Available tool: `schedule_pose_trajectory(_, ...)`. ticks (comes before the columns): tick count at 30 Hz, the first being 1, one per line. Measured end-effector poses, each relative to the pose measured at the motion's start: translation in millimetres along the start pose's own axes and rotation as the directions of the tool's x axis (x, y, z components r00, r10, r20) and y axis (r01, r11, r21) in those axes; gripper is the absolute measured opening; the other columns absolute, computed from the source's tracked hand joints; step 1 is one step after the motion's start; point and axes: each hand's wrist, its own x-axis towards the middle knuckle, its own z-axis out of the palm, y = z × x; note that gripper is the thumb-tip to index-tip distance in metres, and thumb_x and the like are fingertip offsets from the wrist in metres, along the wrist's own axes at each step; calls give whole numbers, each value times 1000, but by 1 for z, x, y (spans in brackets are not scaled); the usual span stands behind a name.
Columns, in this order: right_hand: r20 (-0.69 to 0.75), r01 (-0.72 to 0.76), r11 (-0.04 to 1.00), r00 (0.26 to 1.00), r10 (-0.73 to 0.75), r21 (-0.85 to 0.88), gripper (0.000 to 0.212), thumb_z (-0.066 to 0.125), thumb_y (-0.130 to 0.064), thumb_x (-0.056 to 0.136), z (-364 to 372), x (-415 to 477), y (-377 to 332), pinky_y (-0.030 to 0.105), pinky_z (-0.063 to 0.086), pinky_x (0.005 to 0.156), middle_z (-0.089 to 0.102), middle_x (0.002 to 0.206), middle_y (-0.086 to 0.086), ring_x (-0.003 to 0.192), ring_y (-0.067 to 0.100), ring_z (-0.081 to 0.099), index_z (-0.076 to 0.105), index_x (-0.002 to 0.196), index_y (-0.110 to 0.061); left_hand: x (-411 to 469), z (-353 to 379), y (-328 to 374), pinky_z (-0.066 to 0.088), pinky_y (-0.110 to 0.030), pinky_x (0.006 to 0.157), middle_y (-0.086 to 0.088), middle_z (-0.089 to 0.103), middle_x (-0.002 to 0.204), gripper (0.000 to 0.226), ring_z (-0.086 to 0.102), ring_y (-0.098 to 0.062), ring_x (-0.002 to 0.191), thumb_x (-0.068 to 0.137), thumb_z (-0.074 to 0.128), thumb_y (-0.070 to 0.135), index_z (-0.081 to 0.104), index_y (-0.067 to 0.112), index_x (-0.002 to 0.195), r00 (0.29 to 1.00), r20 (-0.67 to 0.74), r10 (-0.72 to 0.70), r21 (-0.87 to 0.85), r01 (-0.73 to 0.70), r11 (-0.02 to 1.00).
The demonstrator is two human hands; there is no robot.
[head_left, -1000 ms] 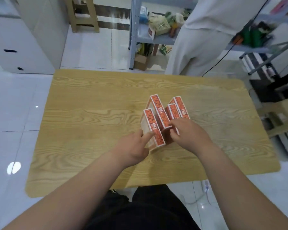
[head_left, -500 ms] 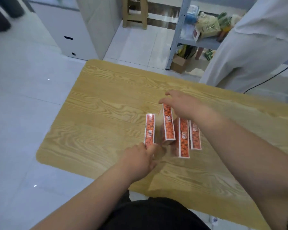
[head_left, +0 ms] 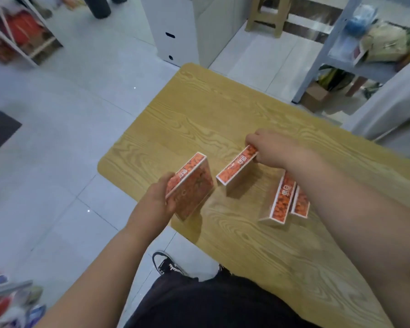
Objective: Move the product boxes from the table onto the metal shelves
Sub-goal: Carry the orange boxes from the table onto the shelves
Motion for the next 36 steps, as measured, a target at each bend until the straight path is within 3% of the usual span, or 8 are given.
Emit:
schedule_pose_trajectory(4, 9, 65, 924, 997, -74, 376, 32, 75, -20, 83, 4, 11, -52, 28, 36, 69, 63, 100, 2, 96, 27, 62, 59, 111, -22, -26, -39, -31, 44, -27, 64, 4, 60, 90, 53, 60, -11, 75, 93, 58, 18, 35, 42, 133, 941, -157, -299, -348, 230, 909)
schedule_pose_trajectory(8, -1, 76, 759, 995, -99, 647, 45, 82, -16, 83, 5, 16, -126, 8, 40, 61, 62, 89, -10, 72, -3, 57, 53, 117, -20, -57, -71, -91, 53, -41, 85, 1, 67, 106, 28, 67, -17, 96, 86, 63, 36, 55, 40, 113, 779, -195, -596, -725, 294, 622)
schedule_pose_trajectory(11, 4, 32, 565, 998, -61, 824, 42, 76, -18, 90, 10, 21, -188, 5, 42, 56, 64, 91, -9, 62, -14, 59, 50, 123, -19, -85, -95, -139, 54, -54, 91, 0, 73, 103, 18, 70, -28, 103, 84, 58, 41, 65, 36, 99, 654, -154, -741, -887, 240, 396)
schedule_pose_trajectory(17, 7, 26, 394, 996, -83, 919, 36, 65, -31, 98, 17, 32, -324, 11, 51, 64, 67, 111, -8, 77, -10, 67, 54, 133, -31, -148, -135, -230, 59, -45, 76, -3, 75, 99, 23, 73, -21, 85, 102, 48, 29, 64, 31, 118, 546, -80, -834, -991, 42, 123)
schedule_pose_trajectory(22, 28, 114, 510, 965, -262, 852, 41, 60, -39, 100, 16, 54, -449, 8, 49, 73, 65, 118, -16, 97, -9, 61, 52, 140, -34, -206, -172, -311, 55, -58, 86, -11, 71, 114, 24, 70, -29, 98, 101, 45, 40, 66, 44, 112, 498, -93, -862, -992, 31, 126)
schedule_pose_trajectory(26, 47, 197, 589, 927, -372, 784, 45, 60, -44, 98, 22, 72, -548, 35, 50, 101, 67, 121, -8, 108, 10, 65, 51, 141, -36, -254, -206, -353, 54, -50, 80, -14, 65, 100, 33, 60, -27, 85, 107, 36, 32, 64, 49, 111, 424, -135, -896, -991, -35, 133)
schedule_pose_trajectory(30, 86, 239, 580, 875, -476, 779, 22, 61, -45, 96, 28, 82, -635, 43, 52, 102, 72, 114, -5, 106, 16, 69, 59, 118, -49, -301, -234, -386, 59, -45, 70, -15, 68, 106, 29, 66, -29, 88, 106, 37, 30, 62, 35, 119, 321, -162, -933, -986, -78, 144)
schedule_pose_trajectory(36, 226, 228, 608, 784, -577, 761, 28, 64, -51, 88, 44, 103, -730, 46, 54, 98, 77, 104, -5, 99, 18, 73, 67, 113, -38, -343, -244, -427, 58, -36, 60, -9, 69, 95, 30, 69, -19, 70, 105, 37, 23, 64, 31, 115, 198, -150, -969, -982, -145, 123)
